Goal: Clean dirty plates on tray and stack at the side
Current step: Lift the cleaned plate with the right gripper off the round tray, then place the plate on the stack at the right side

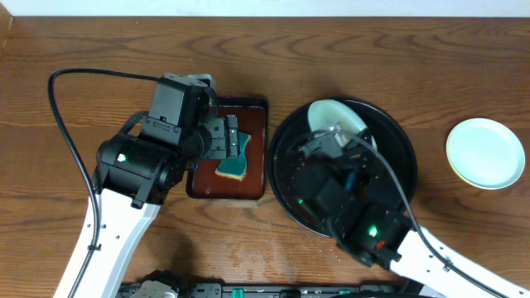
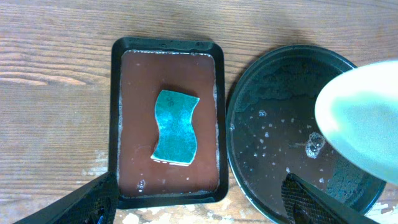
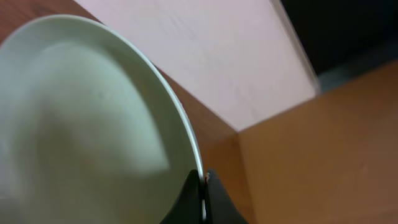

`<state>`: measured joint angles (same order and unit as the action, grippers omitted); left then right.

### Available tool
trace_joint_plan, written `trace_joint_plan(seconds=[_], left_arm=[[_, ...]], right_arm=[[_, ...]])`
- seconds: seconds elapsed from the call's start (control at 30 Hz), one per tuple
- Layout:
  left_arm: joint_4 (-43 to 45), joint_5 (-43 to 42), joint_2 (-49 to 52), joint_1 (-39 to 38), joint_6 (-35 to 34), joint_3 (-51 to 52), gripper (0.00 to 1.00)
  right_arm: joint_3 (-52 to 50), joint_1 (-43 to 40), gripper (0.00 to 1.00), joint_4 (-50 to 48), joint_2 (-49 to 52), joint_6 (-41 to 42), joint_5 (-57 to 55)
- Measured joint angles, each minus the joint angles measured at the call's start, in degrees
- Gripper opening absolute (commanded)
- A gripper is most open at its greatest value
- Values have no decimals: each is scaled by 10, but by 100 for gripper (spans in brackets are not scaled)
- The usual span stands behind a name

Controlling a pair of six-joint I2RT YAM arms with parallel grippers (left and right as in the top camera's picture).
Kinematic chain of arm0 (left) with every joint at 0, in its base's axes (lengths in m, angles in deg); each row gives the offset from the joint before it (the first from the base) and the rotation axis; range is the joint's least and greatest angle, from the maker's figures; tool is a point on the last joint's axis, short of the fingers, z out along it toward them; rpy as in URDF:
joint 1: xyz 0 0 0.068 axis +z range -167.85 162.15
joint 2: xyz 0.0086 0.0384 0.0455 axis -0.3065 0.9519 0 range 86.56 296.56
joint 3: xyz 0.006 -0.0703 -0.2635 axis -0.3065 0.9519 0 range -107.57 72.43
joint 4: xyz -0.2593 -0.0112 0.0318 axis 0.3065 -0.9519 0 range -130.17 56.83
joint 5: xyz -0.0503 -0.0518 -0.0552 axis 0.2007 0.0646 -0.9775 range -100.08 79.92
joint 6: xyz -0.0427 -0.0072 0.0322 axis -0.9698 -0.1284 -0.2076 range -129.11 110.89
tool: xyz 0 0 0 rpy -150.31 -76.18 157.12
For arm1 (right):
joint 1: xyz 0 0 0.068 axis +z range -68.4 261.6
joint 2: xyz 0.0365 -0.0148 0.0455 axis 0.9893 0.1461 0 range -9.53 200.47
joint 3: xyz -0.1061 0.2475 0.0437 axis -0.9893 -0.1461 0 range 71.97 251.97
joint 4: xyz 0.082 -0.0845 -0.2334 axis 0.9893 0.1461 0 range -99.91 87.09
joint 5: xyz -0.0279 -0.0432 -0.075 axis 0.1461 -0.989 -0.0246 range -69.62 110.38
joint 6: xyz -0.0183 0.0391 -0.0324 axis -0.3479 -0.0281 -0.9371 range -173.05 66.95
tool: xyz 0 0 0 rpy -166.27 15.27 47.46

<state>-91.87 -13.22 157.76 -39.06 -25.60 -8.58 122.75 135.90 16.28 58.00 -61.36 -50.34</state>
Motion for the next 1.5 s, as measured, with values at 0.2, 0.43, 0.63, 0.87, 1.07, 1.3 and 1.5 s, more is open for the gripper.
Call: trace_joint_plan(seconds=[0.2,0.43,0.63,0.87,1.07,1.3,1.5], left_arm=[[0,0,0,0,0,0,84],[0,-2,0,0,0,0,84],[0,-2,0,0,0,0,85],[0,-2,0,0,0,0,84],[0,-2,0,0,0,0,85],[0,-2,0,0,0,0,85],[0,-2,0,0,0,0,85]], right_arm=[[0,-174,1,12,-1,59,240],[1,-575,1,72,-2,116,766],[1,-839,1,33,5,214,848],[1,-948,1,-17,97,304,756],[1,-978,9,-30,204,325,712],[2,-983,39,-70,207,274,839],[9,-925,45,-32,51,236,947]])
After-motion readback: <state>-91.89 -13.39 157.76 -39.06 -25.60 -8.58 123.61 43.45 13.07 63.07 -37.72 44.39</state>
